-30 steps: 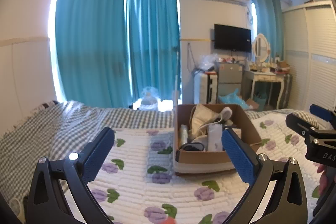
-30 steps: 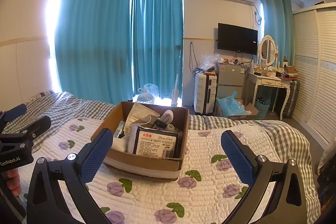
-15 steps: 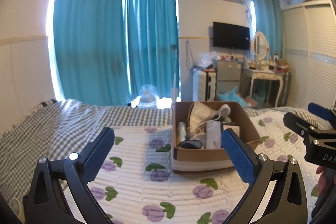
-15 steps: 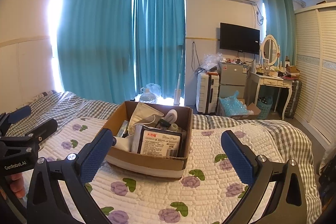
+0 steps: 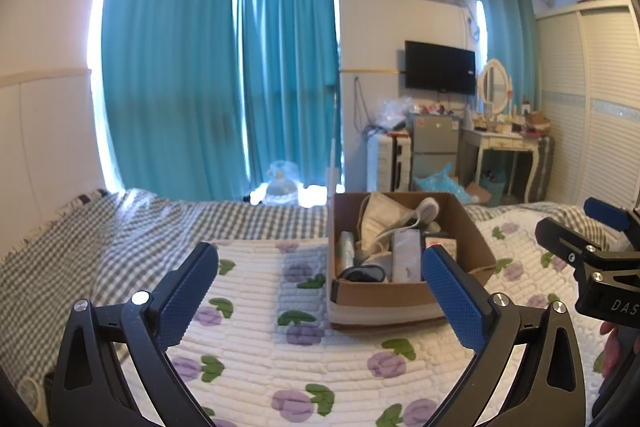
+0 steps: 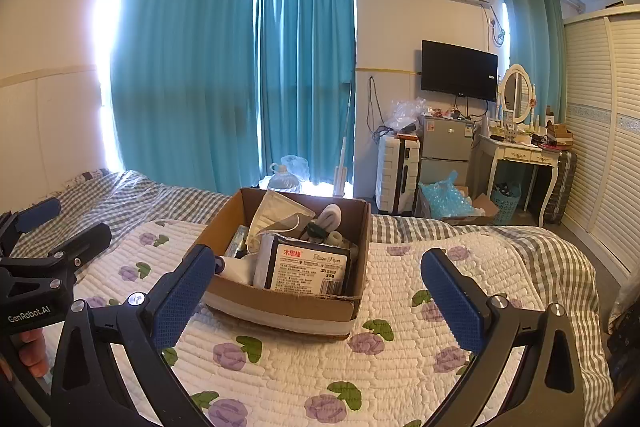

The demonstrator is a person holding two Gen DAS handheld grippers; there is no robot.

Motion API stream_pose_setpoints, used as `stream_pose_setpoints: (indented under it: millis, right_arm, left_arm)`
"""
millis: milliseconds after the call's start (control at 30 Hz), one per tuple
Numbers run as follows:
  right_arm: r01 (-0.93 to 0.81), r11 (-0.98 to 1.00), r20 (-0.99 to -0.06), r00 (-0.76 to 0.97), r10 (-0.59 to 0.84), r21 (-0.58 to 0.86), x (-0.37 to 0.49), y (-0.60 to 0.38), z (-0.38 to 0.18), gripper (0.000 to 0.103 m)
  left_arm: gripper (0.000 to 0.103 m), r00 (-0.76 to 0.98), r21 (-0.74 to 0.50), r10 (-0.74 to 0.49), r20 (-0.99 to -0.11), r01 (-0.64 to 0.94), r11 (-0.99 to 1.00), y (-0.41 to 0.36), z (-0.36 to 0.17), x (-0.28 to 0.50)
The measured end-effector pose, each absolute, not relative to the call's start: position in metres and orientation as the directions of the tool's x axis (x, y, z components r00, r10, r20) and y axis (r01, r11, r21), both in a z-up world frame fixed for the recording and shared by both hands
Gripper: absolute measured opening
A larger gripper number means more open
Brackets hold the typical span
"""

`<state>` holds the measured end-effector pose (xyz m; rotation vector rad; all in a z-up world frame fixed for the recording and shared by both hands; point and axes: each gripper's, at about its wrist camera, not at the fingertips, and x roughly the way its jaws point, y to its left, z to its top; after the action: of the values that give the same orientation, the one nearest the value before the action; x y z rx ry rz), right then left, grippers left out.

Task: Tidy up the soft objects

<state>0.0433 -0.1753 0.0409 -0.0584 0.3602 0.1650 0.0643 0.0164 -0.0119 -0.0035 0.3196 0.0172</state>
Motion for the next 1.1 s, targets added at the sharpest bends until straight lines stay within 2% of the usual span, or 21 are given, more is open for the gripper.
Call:
stream_pose_setpoints:
  millis: [1100]
  right_arm:
    - [-0.173, 0.985, -0.364, 0.919, 0.153, -0.022, 0.0439, -0.171, 0.034, 0.103]
  left_arm:
    - [0.103, 0.957, 0.001, 0.018, -0.291, -0.019, 1.0, 0.02, -0.0103, 0.061]
